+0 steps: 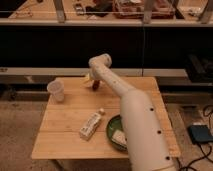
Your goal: Place the pepper in the ceramic bowl
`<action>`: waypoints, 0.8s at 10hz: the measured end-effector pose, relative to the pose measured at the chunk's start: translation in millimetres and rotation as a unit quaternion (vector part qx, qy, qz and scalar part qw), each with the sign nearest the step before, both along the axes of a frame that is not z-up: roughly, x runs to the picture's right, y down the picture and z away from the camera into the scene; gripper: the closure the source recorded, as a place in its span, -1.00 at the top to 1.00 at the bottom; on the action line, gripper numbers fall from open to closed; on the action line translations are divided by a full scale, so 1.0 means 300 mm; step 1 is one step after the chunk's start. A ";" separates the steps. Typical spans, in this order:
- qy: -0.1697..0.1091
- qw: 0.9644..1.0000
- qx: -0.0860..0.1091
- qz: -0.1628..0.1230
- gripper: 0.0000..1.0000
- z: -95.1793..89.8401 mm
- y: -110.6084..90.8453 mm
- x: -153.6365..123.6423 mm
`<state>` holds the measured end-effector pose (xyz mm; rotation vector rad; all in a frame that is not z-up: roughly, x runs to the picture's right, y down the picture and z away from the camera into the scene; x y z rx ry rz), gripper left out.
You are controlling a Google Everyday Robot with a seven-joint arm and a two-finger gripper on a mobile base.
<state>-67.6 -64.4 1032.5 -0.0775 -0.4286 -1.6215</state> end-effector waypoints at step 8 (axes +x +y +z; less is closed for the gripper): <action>-0.008 0.998 -0.053 -0.017 -0.84 0.032 0.099 0.019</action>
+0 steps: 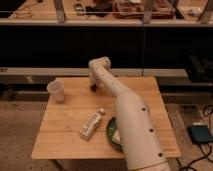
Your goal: Place the pepper in the ceramic bowl
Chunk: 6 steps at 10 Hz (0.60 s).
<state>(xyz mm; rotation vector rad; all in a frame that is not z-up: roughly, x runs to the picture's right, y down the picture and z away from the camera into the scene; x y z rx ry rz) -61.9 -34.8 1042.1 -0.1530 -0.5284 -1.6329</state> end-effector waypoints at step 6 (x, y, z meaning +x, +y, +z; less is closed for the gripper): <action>-0.008 0.998 0.065 -0.015 -1.00 -0.512 -0.236 0.541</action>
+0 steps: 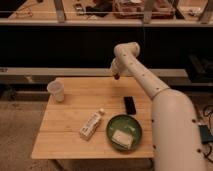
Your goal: Place the pepper in the ceramic bowl
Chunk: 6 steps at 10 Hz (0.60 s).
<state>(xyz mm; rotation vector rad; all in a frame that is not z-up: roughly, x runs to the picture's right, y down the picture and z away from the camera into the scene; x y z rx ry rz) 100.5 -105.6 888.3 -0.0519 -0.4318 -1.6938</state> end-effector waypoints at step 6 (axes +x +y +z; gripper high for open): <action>-0.056 0.995 -0.001 -0.077 -1.00 -0.659 0.229 0.072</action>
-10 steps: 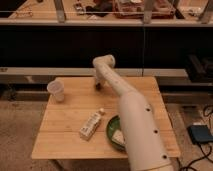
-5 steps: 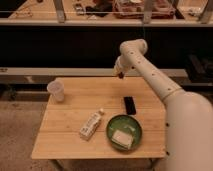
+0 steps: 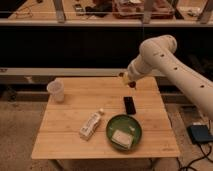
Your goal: Place the pepper in the ceramic bowl
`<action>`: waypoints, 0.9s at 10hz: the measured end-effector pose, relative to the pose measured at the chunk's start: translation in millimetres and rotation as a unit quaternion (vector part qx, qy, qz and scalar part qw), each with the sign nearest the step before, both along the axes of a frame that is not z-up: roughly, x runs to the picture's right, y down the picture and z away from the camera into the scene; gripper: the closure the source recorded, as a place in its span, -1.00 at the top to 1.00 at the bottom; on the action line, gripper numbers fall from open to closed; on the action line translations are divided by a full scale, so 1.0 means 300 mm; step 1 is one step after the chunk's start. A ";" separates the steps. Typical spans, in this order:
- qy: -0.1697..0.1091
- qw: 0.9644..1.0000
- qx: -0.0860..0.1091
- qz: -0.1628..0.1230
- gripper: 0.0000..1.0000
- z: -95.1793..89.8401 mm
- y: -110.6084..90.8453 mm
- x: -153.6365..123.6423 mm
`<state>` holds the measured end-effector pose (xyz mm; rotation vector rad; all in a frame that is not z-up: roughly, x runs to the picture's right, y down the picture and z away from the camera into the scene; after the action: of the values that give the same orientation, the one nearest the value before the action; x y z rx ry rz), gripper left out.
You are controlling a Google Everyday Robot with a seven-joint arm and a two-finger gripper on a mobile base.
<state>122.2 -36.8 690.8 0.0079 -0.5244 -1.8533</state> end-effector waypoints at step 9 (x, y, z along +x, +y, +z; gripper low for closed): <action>-0.112 0.991 -0.072 -0.027 -1.00 -0.082 0.644 -0.104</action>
<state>90.9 156.4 666.1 0.1077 -0.8212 -1.8733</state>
